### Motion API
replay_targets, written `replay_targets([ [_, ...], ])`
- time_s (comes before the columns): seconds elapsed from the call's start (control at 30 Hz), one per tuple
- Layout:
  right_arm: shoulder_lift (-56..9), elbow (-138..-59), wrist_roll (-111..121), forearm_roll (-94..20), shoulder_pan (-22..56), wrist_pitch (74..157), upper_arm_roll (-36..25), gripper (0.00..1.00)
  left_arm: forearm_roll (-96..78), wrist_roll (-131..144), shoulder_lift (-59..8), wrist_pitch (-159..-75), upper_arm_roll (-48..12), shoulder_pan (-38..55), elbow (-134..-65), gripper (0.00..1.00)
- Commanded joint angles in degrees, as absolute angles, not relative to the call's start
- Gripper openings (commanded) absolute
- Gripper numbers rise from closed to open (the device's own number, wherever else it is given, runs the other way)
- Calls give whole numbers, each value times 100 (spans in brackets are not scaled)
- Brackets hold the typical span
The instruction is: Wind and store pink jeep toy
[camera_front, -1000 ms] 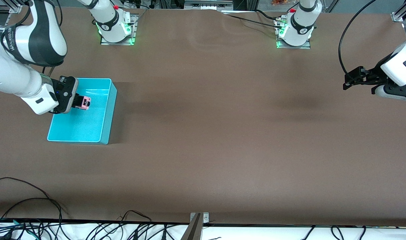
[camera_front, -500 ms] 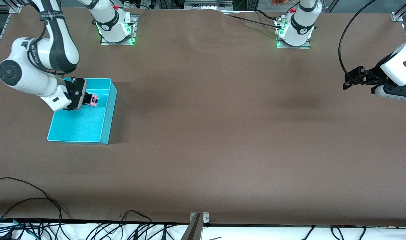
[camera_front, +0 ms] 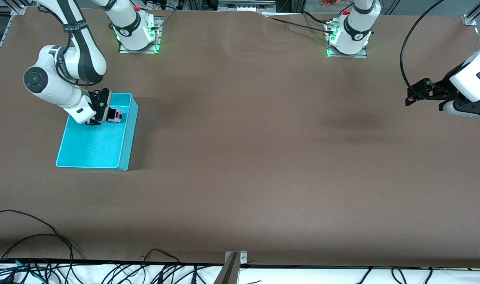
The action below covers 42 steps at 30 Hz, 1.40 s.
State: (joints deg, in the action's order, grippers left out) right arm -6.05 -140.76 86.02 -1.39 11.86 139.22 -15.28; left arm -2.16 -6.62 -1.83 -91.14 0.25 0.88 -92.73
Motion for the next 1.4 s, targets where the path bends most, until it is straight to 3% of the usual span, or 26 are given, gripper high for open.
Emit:
replay_targets([
  [0.0, -536, -14396, 8868, -237, 1187, 14352, -1573, 23, -158, -606, -272, -8965, 26, 79, -9062, 100],
  [0.2, -571, -14388, 8965, -246, 1143, 14379, -1582, 28, -158, -606, -272, -8965, 26, 79, -9062, 100],
  [0.23, -571, -14388, 8965, -246, 1143, 14379, -1582, 35, -158, -606, -272, -8965, 26, 79, -9062, 100],
  [0.3, -580, -14388, 8956, -246, 1134, 14379, -1582, 66, -158, -606, -272, -8965, 18, 79, -9062, 100],
  [0.37, -598, -14379, 8956, -264, 1090, 14379, -1591, 84, -158, -606, -272, -8965, 26, 79, -9062, 100],
  [0.4, -598, -14379, 8956, -264, 1055, 14379, -1591, 100, -158, -606, -272, -8965, 26, 79, -9062, 100],
  [0.83, -457, -13686, 8877, -413, 1072, 14055, -1538, 100, -158, -606, -272, -8965, 18, 79, -9062, 100],
  [1.03, -510, -12553, 8483, -1045, 1090, 13063, -1529, 100, -158, -606, -272, -8965, 26, 79, -9062, 100],
  [1.37, -501, -10961, 5882, -993, 1151, 11462, -1494, 100, -158, -606, -272, -8965, 26, 79, -9062, 100],
])
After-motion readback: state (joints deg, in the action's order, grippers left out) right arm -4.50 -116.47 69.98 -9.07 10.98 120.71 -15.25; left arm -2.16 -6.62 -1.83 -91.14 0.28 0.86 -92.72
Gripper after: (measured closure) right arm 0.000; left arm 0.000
